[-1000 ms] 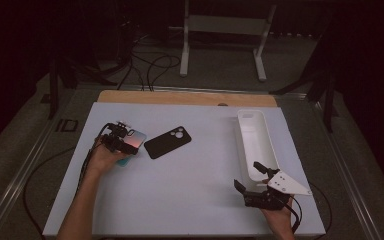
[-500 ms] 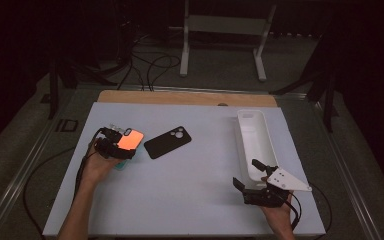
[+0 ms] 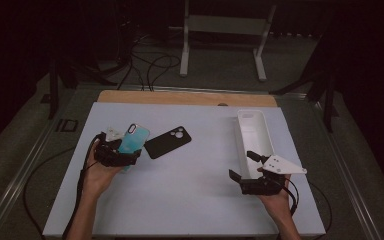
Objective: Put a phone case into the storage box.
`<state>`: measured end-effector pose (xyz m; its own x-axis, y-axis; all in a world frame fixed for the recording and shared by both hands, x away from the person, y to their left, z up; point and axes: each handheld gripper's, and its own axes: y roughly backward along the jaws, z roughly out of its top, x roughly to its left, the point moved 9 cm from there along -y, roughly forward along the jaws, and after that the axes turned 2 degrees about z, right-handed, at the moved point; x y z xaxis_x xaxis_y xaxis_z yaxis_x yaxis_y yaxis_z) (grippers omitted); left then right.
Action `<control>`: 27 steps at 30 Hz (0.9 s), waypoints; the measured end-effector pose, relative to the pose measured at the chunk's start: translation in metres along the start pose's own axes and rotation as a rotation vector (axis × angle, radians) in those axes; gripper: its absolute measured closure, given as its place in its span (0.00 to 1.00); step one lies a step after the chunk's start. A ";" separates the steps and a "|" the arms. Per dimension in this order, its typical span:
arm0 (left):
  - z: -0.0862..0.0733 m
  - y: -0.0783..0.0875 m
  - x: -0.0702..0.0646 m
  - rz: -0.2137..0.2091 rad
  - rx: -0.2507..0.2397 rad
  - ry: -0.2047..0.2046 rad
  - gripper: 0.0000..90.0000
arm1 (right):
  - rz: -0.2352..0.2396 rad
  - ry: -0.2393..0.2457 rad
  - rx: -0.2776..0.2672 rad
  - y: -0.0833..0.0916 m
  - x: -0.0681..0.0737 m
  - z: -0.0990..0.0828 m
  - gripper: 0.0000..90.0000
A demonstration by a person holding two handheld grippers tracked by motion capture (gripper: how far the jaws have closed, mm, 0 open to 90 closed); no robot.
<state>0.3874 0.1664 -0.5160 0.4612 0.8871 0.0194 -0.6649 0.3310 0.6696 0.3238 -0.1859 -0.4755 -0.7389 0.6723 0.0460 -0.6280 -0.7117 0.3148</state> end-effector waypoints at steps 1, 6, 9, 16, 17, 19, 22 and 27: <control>0.001 0.002 -0.003 -0.002 -0.007 -0.006 0.19 | 0.004 -0.001 0.002 -0.002 0.001 0.003 0.10; 0.006 0.010 -0.012 -0.005 -0.047 -0.037 0.19 | 0.022 0.022 0.002 -0.014 0.002 0.017 0.10; 0.009 0.016 -0.016 -0.009 -0.066 -0.048 0.19 | 0.033 0.028 0.007 -0.020 0.004 0.023 0.10; 0.017 0.025 -0.026 -0.013 -0.111 -0.074 0.19 | 0.068 0.020 0.023 -0.036 0.004 0.031 0.10; 0.018 0.026 -0.028 -0.014 -0.119 -0.079 0.19 | 0.070 0.020 0.023 -0.038 0.004 0.033 0.10; 0.021 0.029 -0.031 -0.015 -0.130 -0.091 0.19 | 0.082 0.017 0.022 -0.040 0.004 0.037 0.10; 0.025 0.032 -0.037 -0.021 -0.144 -0.108 0.19 | 0.094 0.005 0.014 -0.043 0.004 0.045 0.10; 0.030 0.036 -0.049 -0.033 -0.167 -0.138 0.19 | 0.102 0.002 0.008 -0.049 0.006 0.050 0.10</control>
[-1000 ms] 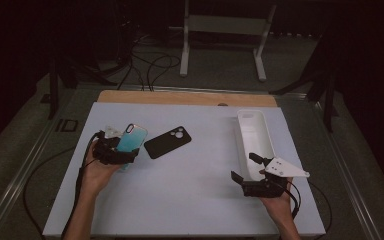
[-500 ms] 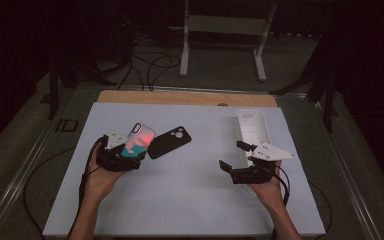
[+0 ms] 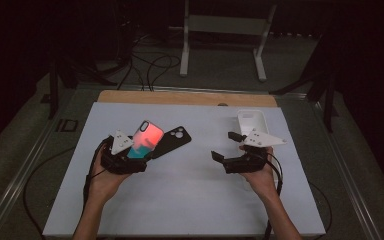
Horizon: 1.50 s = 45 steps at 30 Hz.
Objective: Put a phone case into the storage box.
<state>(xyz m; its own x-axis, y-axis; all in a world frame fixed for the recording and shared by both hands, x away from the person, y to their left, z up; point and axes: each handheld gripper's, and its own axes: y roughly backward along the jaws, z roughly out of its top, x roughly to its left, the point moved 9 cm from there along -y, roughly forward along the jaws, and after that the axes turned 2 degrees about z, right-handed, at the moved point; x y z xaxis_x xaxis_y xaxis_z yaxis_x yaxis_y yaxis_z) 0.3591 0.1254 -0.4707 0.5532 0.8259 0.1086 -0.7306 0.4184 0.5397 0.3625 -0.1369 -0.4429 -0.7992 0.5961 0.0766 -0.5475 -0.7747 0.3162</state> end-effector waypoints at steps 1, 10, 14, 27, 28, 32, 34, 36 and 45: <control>0.001 0.000 -0.002 -0.004 -0.007 -0.005 0.19 | 0.002 -0.001 0.001 -0.001 0.001 0.000 0.10; 0.003 -0.004 -0.023 -0.037 -0.031 -0.047 0.19 | 0.025 -0.017 0.030 -0.006 0.011 -0.008 0.10; 0.005 -0.006 -0.032 -0.050 -0.040 -0.066 0.19 | 0.034 -0.032 0.027 -0.009 0.014 -0.008 0.10; 0.012 -0.005 -0.058 -0.082 -0.082 -0.127 0.19 | 0.095 -0.032 0.073 -0.027 0.038 -0.015 0.10; 0.013 -0.005 -0.061 -0.086 -0.084 -0.129 0.19 | 0.097 -0.029 0.074 -0.028 0.039 -0.015 0.10; 0.014 -0.006 -0.071 -0.108 -0.090 -0.145 0.19 | 0.102 -0.041 0.072 -0.030 0.042 -0.014 0.10; 0.014 -0.007 -0.076 -0.116 -0.093 -0.162 0.19 | 0.109 -0.047 0.068 -0.031 0.043 -0.014 0.10; 0.014 -0.008 -0.082 -0.125 -0.095 -0.175 0.19 | 0.115 -0.059 0.066 -0.031 0.043 -0.014 0.10; 0.013 -0.013 -0.108 -0.170 -0.097 -0.216 0.19 | 0.140 -0.124 0.083 -0.036 0.054 -0.013 0.31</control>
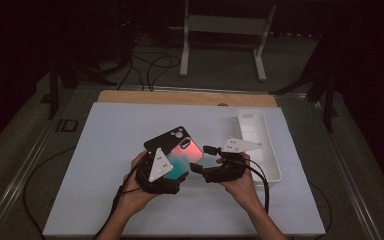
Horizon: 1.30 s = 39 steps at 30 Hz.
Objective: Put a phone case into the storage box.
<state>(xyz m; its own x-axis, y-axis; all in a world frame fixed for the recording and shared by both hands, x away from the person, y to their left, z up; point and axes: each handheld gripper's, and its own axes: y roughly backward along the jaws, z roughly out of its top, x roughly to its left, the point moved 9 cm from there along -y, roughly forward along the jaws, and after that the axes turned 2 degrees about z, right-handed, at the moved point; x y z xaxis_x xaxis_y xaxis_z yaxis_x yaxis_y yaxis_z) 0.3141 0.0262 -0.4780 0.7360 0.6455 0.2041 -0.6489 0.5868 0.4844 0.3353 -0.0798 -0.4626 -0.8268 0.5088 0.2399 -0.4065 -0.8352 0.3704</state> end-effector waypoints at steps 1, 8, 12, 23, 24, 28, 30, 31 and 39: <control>0.001 0.000 -0.002 -0.002 -0.002 -0.004 0.19 | -0.010 -0.006 0.008 -0.002 0.000 -0.001 0.35; 0.000 -0.004 -0.009 -0.017 0.002 -0.013 0.19 | 0.042 -0.058 0.029 -0.007 0.010 -0.004 0.64; 0.000 -0.006 -0.012 -0.023 0.001 -0.013 0.19 | 0.066 -0.064 0.042 -0.009 0.014 -0.005 0.74; -0.002 -0.009 -0.016 -0.016 0.033 -0.017 0.19 | 0.113 -0.074 0.052 -0.011 0.021 -0.007 0.92; -0.002 -0.008 -0.014 0.002 0.031 -0.019 0.19 | 0.107 -0.072 0.053 -0.011 0.022 -0.007 0.96; -0.003 -0.008 -0.013 -0.030 0.020 0.016 0.27 | 0.104 -0.060 0.038 -0.009 0.023 -0.005 0.96; -0.003 -0.008 -0.014 -0.050 0.026 0.022 0.24 | 0.094 -0.045 0.038 -0.008 0.023 -0.005 0.96; -0.003 -0.008 -0.014 -0.057 0.027 0.024 0.23 | 0.095 -0.040 0.041 -0.008 0.024 -0.005 0.96; -0.007 -0.008 -0.014 -0.155 0.060 0.083 0.05 | 0.082 -0.015 0.018 -0.003 0.020 -0.001 0.96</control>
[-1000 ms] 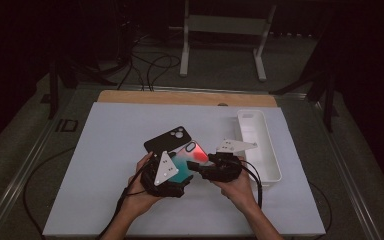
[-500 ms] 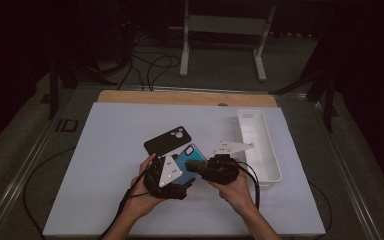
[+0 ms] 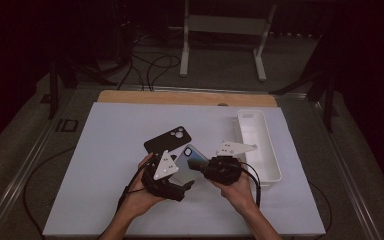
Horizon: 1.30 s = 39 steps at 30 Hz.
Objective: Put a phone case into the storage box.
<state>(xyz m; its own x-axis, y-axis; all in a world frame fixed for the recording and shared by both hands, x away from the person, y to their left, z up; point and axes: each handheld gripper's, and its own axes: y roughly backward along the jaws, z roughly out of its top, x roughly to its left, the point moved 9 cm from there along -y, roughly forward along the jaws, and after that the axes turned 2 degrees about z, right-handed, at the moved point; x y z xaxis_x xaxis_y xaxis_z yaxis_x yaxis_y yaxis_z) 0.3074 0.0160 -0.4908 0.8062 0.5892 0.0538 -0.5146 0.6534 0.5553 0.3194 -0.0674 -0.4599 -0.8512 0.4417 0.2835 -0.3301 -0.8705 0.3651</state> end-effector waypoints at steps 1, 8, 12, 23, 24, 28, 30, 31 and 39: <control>0.000 0.000 0.000 -0.008 -0.001 0.012 0.03 | -0.001 0.005 0.000 0.001 0.000 0.000 0.96; -0.003 0.001 0.001 -0.083 0.000 0.056 0.02 | 0.049 0.061 -0.004 0.007 0.007 0.005 0.96; -0.008 -0.001 -0.001 -0.139 0.011 0.076 0.06 | 0.099 0.105 -0.008 0.009 0.018 0.008 0.96; -0.012 0.000 -0.013 -0.239 0.027 0.054 0.38 | 0.192 0.156 -0.022 0.014 0.029 0.010 0.96; -0.012 0.000 -0.014 -0.259 0.027 0.048 0.38 | 0.200 0.157 -0.025 0.014 0.030 0.011 0.96; -0.015 0.000 -0.017 -0.272 0.045 0.024 0.49 | 0.206 0.190 -0.017 0.016 0.029 0.010 0.96; -0.015 0.001 -0.018 -0.282 0.046 0.018 0.54 | 0.203 0.194 -0.010 0.017 0.028 0.009 0.96; -0.016 0.001 -0.019 -0.287 0.046 0.012 0.60 | 0.202 0.196 -0.006 0.018 0.026 0.009 0.95; -0.016 0.002 -0.021 -0.310 0.044 0.000 0.90 | 0.166 0.205 -0.019 0.021 0.021 0.011 0.67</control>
<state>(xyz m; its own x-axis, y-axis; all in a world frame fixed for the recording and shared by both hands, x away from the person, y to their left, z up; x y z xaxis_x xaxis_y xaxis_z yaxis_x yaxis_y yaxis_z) 0.2845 0.0122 -0.5044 0.9228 0.3647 -0.1239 -0.2308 0.7811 0.5802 0.2995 -0.0740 -0.4367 -0.9585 0.2413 0.1519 -0.1852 -0.9319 0.3118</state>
